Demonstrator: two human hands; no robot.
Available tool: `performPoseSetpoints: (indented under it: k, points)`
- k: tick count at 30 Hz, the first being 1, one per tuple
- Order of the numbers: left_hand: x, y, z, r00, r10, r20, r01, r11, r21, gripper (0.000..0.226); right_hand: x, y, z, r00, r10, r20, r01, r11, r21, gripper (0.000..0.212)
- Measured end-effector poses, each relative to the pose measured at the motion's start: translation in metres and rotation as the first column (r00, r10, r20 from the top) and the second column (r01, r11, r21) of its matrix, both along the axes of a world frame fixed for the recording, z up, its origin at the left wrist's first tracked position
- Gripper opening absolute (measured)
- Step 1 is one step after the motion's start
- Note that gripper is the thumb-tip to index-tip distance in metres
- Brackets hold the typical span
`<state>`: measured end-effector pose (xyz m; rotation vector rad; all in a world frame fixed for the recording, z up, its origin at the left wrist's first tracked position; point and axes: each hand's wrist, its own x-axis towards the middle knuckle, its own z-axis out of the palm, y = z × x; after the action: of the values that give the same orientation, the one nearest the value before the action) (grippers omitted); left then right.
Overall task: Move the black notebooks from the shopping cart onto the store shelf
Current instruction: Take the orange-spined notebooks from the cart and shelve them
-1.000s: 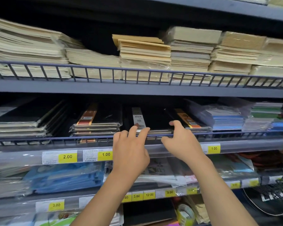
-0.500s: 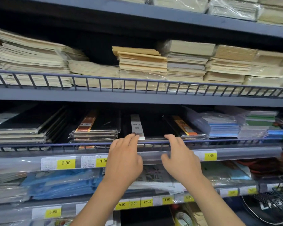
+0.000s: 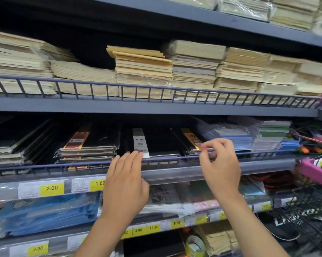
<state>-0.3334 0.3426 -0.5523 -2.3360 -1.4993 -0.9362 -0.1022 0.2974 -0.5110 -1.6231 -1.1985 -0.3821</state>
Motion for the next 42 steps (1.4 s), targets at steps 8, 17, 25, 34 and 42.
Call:
performPoseSetpoints:
  k: [8, 17, 25, 34, 42]
  points:
    - [0.004, 0.004, -0.006, 1.000, 0.011, -0.004, -0.011, 0.999, 0.053, 0.066, 0.016, 0.011, -0.009, 0.993, -0.078, -0.089, 0.043, 0.938, -0.345, 0.060]
    - [0.001, 0.007, -0.010, 1.000, -0.019, -0.006, 0.020, 0.997, 0.076, 0.066, 0.012, 0.017, -0.012, 0.990, -0.057, -0.126, 0.013, 0.944, -0.328, 0.054]
    - [0.001, 0.005, -0.010, 0.999, -0.038, 0.039, 0.035, 0.996, 0.076, 0.054, -0.059, 0.006, -0.017, 0.916, 0.350, 0.195, -0.307, 0.926, -0.220, 0.045]
    - [-0.078, -0.009, 0.021, 0.907, -0.206, 0.368, 0.112, 0.959, 0.262, 0.049, -0.113, 0.007, -0.018, 0.846, 0.531, 0.052, -0.511, 0.834, -0.208, 0.039]
    - [-0.141, 0.012, 0.030, 0.907, 0.226, 0.355, -0.202, 0.974, -0.103, 0.050, -0.167, 0.035, 0.003, 0.899, 0.439, 0.010, -0.420, 0.867, -0.266, 0.051]
